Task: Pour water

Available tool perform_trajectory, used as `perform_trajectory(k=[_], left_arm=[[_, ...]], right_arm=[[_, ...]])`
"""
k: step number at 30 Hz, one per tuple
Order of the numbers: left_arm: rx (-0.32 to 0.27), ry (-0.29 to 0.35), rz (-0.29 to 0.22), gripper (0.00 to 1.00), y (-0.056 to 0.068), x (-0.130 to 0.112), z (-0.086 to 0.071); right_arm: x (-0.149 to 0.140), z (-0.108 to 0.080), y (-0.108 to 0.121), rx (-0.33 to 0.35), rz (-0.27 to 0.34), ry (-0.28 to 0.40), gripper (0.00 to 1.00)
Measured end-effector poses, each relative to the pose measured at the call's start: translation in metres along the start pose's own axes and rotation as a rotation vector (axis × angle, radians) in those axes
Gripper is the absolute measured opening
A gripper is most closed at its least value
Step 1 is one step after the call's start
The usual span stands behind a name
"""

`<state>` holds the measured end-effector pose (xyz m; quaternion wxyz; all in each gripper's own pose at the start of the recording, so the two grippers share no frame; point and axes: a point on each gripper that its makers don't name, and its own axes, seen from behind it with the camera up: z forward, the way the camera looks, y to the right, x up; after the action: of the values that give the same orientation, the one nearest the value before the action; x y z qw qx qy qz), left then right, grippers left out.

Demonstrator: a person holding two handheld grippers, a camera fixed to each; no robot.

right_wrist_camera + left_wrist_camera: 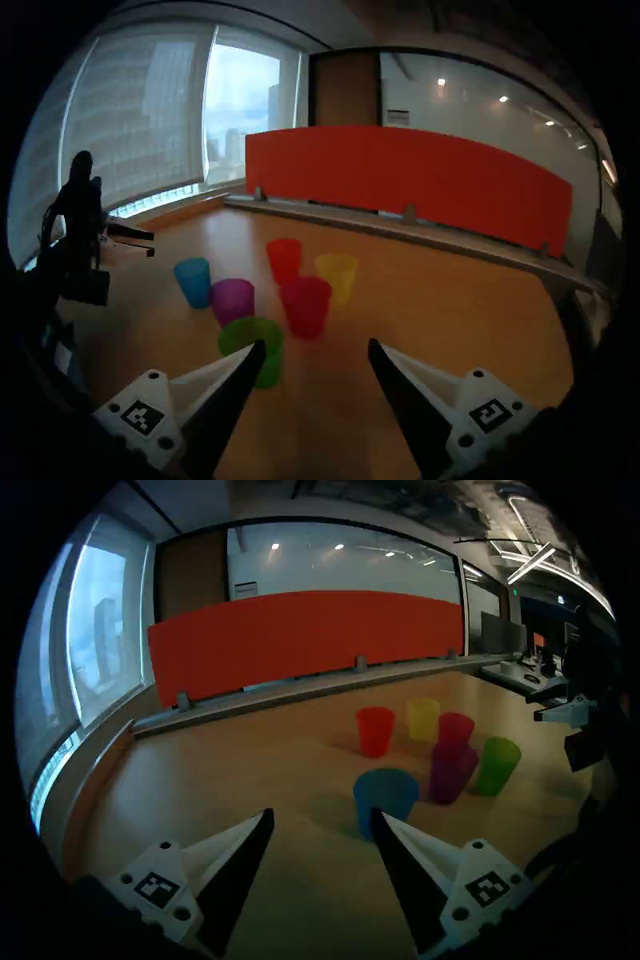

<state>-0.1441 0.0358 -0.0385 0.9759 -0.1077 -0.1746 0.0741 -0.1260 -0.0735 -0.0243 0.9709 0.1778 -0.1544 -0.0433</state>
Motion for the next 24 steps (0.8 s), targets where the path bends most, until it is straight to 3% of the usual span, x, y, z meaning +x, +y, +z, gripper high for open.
perform_trajectory(k=[15,24], left_arm=[[0.157,0.188,-0.076,0.88,-0.018,0.037,-0.009],[0.218,0.267,-0.159,0.88,-0.021,0.052,-0.009]], right_arm=[[0.039,-0.003,0.057,-0.308,0.048,0.218,0.99],[0.052,-0.01,0.07,-0.428,0.05,0.311,0.99]])
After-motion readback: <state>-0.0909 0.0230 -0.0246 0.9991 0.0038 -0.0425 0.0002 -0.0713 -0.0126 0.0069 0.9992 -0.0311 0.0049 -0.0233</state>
